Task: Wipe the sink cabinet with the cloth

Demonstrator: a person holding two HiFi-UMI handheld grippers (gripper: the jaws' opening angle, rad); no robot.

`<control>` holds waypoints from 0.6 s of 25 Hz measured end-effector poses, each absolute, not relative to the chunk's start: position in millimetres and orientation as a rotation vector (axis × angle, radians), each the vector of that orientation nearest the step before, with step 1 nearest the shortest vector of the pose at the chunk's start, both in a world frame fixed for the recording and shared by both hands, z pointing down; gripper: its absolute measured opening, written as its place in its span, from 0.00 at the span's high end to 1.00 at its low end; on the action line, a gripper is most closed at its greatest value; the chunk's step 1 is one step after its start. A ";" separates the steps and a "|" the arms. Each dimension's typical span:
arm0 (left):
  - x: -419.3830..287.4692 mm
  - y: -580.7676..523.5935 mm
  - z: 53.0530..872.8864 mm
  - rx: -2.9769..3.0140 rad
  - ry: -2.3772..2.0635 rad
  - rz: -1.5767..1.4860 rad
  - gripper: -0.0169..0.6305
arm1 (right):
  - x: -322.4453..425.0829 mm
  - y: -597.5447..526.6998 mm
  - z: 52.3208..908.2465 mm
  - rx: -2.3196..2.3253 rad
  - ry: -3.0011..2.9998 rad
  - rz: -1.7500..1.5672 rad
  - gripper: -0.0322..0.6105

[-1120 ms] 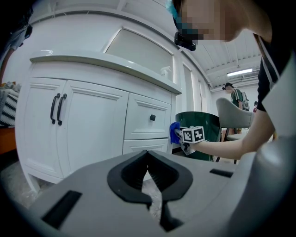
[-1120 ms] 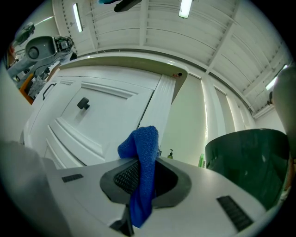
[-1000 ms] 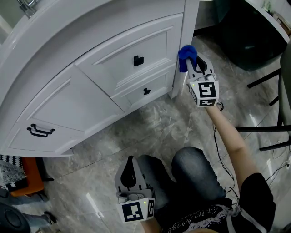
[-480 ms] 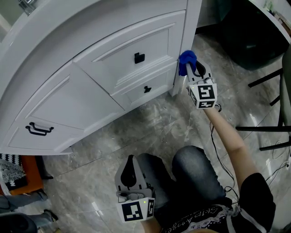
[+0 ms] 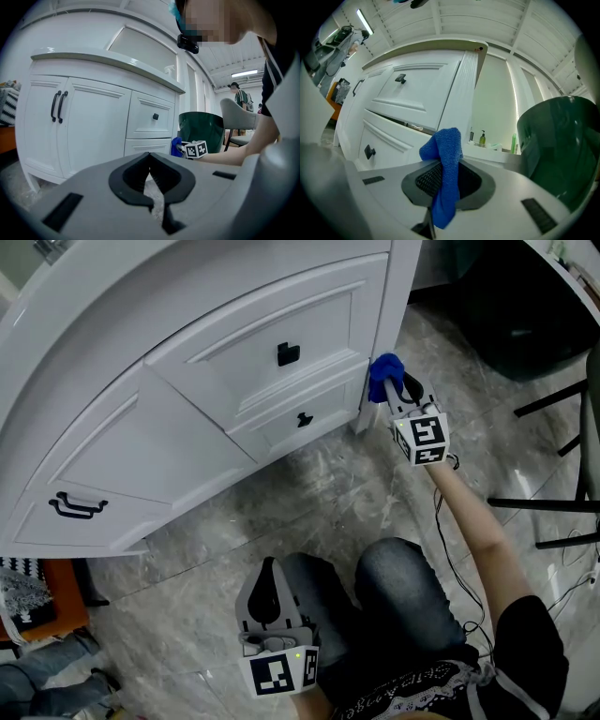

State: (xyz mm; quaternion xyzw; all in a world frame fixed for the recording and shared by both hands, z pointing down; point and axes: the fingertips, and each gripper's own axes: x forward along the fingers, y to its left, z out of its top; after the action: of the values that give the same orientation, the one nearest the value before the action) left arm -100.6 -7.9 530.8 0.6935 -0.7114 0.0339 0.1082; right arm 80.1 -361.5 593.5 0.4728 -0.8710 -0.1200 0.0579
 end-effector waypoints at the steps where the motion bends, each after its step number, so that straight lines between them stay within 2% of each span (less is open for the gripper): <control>1: -100.3 -8.5 531.2 2.041 -2.091 0.099 0.97 | 79.7 -361.7 598.1 1.417 -2.634 -0.356 0.86; 15: -98.9 -10.7 533.1 2.036 -2.086 0.101 0.97 | 79.0 -363.0 657.0 1.410 -2.622 -0.192 0.86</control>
State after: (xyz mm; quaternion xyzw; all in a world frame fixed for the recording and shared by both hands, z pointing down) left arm -98.9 -10.7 533.1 0.6936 -0.7106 0.0345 0.1125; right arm 79.0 -363.0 657.0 0.4713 -0.8761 -0.0642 0.0791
